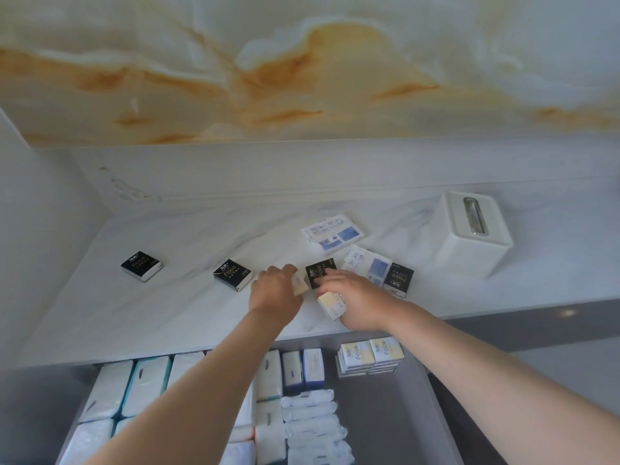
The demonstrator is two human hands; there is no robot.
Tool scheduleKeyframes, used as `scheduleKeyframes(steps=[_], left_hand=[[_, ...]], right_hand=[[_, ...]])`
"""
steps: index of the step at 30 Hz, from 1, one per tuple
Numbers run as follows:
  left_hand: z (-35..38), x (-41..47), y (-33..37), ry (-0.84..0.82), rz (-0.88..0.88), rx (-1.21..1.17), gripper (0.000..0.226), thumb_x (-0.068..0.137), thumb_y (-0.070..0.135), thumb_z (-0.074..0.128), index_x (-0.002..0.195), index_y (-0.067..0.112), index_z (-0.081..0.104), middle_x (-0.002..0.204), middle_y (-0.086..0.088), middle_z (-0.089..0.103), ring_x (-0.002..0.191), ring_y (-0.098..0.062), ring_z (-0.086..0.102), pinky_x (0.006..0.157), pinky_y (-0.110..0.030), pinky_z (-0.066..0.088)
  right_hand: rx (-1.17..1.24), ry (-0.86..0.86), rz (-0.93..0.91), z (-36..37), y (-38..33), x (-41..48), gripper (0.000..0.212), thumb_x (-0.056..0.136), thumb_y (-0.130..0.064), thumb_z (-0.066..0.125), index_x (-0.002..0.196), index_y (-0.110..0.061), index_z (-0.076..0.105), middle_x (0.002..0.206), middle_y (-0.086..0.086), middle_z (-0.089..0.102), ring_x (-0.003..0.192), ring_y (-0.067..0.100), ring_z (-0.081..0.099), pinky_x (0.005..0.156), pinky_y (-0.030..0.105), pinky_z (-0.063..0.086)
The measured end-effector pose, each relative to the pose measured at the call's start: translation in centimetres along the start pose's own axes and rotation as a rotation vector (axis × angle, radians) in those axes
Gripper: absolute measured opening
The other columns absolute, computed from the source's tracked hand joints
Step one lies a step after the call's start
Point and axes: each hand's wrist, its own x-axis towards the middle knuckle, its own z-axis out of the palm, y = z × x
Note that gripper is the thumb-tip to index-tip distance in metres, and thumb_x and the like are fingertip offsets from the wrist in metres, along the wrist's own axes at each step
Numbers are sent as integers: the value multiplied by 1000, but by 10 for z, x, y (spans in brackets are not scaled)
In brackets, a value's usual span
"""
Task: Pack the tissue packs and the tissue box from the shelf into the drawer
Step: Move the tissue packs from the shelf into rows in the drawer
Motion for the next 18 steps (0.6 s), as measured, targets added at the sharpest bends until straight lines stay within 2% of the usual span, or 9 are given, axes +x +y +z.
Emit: scheduleKeyframes(steps=[2, 5, 6, 8, 11, 14, 18], left_hand=[[-1, -2, -3, 6, -36, -17, 48, 82, 30, 67, 127, 23, 51, 112, -6, 61, 106, -28, 55, 83, -34, 45], [-3, -7, -11, -25, -48, -108, 55, 76, 15, 64, 126, 30, 48, 108, -1, 63, 99, -24, 54, 72, -29, 45], [-3, -10, -13, -30, -38, -119, 58, 75, 12, 62, 127, 33, 47, 109, 2, 63, 98, -23, 54, 70, -28, 45], [-3, -16, -17, -25, 18, -104, 62, 76, 12, 62, 131, 36, 46, 115, 6, 62, 99, -22, 56, 72, -27, 45], [-3, -24, -22, -39, 98, -97, 61, 79, 19, 67, 134, 37, 47, 120, 8, 60, 104, -21, 58, 80, -28, 46], [-5, -32, -24, -95, 108, -152, 59, 82, 24, 72, 134, 35, 46, 122, 6, 57, 109, -19, 54, 84, -29, 46], [-9, -52, -23, -154, 143, -245, 64, 79, 23, 70, 137, 32, 43, 124, 4, 58, 109, -16, 56, 86, -26, 49]], right_hand=[[43, 36, 16, 4, 3, -2, 59, 79, 6, 61, 132, -21, 60, 154, -6, 41, 148, 10, 21, 115, 17, 10], [107, 188, 49, 10, 4, -7, 51, 79, -6, 73, 127, -18, 61, 141, -1, 50, 137, 14, 39, 112, 22, 27], [101, 239, 64, 13, 4, -8, 50, 79, -8, 75, 125, -17, 62, 137, 0, 48, 132, 16, 41, 108, 25, 33], [76, 296, 108, 19, 1, -6, 49, 77, -8, 75, 123, -18, 62, 131, 3, 39, 126, 19, 36, 99, 26, 33], [27, 270, 196, 24, -6, -2, 50, 77, -6, 69, 123, -20, 59, 124, 3, 36, 120, 22, 34, 92, 27, 32], [-142, 218, 266, 27, -15, -2, 52, 81, -17, 65, 130, -27, 50, 121, 7, 40, 113, 27, 38, 91, 36, 34], [-316, 182, 202, 23, -24, -8, 51, 85, -22, 63, 132, -27, 44, 123, 6, 48, 115, 27, 41, 91, 39, 32]])
